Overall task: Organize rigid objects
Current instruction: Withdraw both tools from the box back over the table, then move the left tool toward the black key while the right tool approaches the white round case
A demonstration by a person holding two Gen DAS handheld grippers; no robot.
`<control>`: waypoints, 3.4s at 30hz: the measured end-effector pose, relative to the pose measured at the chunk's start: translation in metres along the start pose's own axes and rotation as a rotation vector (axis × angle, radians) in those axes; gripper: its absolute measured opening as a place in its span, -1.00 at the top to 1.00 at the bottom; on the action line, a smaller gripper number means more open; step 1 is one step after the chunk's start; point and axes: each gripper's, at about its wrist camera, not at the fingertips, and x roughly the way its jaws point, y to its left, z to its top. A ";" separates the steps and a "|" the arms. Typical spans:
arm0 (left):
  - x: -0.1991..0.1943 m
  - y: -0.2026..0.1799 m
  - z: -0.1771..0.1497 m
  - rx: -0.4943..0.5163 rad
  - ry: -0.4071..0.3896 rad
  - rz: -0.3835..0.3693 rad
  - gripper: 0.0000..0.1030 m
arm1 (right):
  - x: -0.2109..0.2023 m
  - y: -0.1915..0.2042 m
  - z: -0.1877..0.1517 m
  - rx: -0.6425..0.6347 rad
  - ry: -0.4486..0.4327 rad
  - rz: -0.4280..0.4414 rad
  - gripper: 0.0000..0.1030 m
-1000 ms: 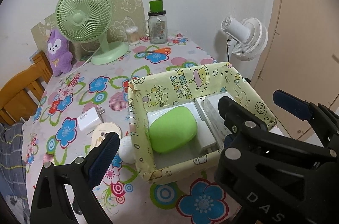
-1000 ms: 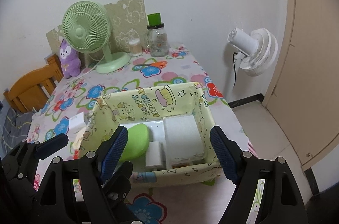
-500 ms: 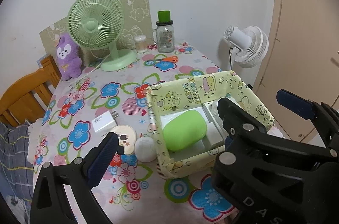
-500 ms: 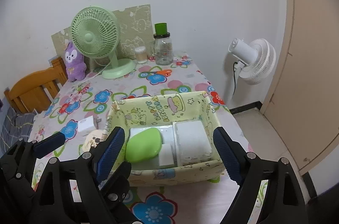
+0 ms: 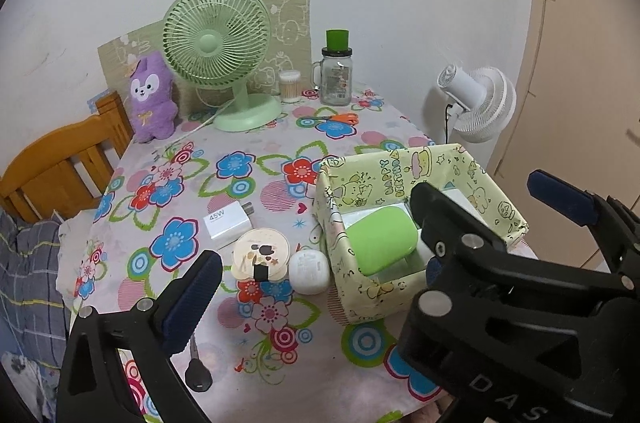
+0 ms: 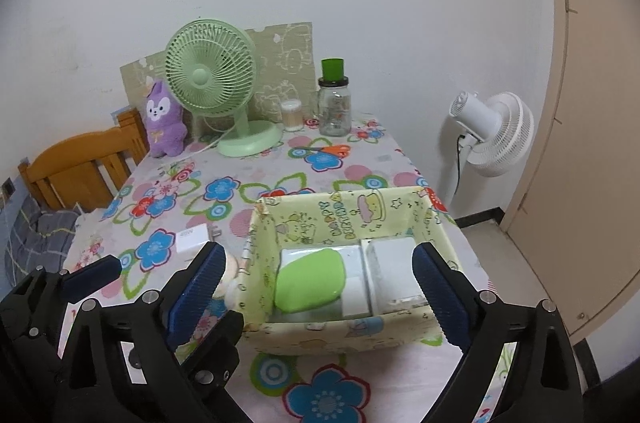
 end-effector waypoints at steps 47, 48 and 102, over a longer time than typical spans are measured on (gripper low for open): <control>0.041 0.124 -0.039 -0.111 0.080 0.081 -0.99 | 0.050 0.116 -0.023 -0.140 0.044 0.113 -0.94; 0.044 0.127 -0.040 -0.110 0.083 0.082 -0.99 | 0.053 0.118 -0.024 -0.141 0.051 0.114 -0.94; 0.104 0.150 -0.085 -0.082 0.221 0.145 -0.99 | 0.130 0.147 -0.078 -0.092 0.237 -0.025 -0.46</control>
